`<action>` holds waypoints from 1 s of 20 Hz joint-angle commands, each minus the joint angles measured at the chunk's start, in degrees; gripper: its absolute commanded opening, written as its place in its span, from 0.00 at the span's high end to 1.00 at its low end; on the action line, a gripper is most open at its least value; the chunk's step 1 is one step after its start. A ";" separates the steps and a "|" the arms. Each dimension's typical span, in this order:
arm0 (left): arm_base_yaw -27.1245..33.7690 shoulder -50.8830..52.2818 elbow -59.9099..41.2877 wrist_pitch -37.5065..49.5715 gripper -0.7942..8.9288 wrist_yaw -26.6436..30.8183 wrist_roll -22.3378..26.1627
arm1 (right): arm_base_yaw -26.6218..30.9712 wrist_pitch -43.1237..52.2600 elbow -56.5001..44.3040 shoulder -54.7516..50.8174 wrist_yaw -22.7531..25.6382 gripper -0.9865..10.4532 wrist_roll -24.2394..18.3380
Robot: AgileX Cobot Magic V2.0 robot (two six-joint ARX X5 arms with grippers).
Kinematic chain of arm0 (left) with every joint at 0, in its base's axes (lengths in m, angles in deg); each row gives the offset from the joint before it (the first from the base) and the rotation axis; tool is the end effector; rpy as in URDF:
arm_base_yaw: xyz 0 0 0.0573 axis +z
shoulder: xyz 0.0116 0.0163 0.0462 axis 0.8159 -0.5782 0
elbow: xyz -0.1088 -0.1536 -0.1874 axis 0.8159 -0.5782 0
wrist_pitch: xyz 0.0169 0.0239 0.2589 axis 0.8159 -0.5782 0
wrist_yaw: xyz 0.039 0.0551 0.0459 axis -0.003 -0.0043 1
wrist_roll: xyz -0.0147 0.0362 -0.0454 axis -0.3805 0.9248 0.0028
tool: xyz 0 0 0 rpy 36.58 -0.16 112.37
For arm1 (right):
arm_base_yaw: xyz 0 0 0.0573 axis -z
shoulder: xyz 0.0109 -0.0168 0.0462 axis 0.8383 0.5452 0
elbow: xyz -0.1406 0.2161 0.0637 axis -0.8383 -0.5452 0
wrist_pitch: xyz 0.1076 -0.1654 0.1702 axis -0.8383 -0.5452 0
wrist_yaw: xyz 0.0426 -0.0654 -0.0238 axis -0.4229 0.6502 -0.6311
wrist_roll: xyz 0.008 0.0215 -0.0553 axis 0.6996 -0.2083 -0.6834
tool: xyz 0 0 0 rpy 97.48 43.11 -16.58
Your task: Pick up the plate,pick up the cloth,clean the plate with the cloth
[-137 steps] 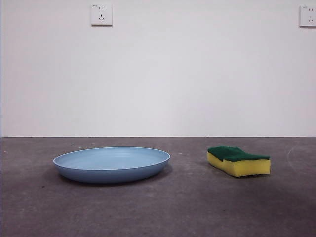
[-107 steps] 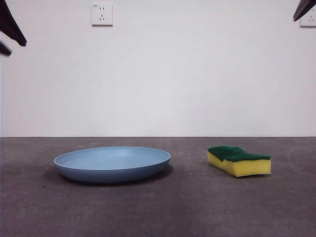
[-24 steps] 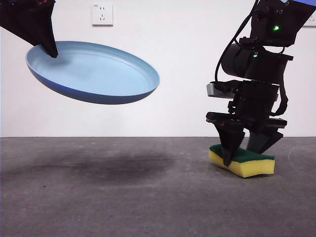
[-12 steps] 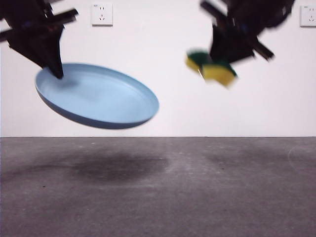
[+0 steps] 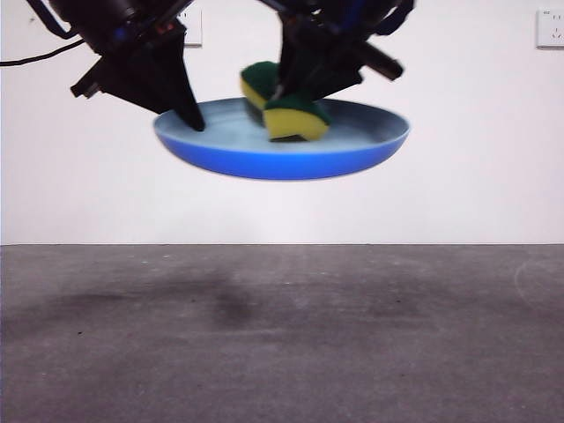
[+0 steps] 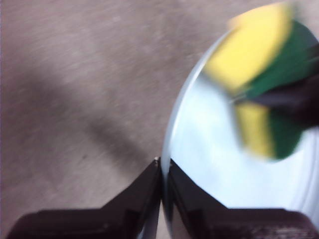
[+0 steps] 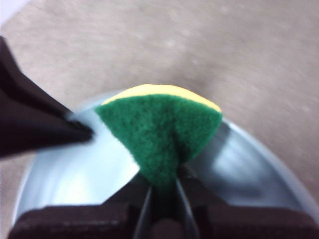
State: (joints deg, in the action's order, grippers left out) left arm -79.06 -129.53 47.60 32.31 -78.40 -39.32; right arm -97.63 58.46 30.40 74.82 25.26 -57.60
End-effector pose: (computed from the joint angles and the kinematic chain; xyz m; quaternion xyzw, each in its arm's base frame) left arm 0.2891 -0.1462 0.2963 -0.0048 0.4245 -0.3393 0.8394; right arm 0.2712 0.2358 0.2886 -0.0271 0.3277 0.3261 0.8863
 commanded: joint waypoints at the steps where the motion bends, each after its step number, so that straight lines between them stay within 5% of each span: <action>1: -0.39 0.02 -0.44 2.01 0.93 -3.63 -1.11 | -1.22 0.77 -0.09 2.60 -0.11 0.93 0.37; 11: 5.03 0.02 -0.44 7.61 0.93 -1.81 -5.25 | -9.07 -9.40 -0.09 4.85 0.55 0.93 -1.25; 17: 7.21 0.02 -0.44 -0.83 0.93 -2.23 -1.42 | -6.93 -16.92 -0.09 4.72 25.33 0.93 -4.87; 20: 6.56 0.02 -0.44 -3.96 0.93 -5.57 1.03 | -4.35 -11.37 -0.09 4.72 25.20 0.93 -5.27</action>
State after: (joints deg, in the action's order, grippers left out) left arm -72.26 -129.88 46.97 28.70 -81.35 -40.48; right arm -102.57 46.03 30.88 78.75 49.81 -61.99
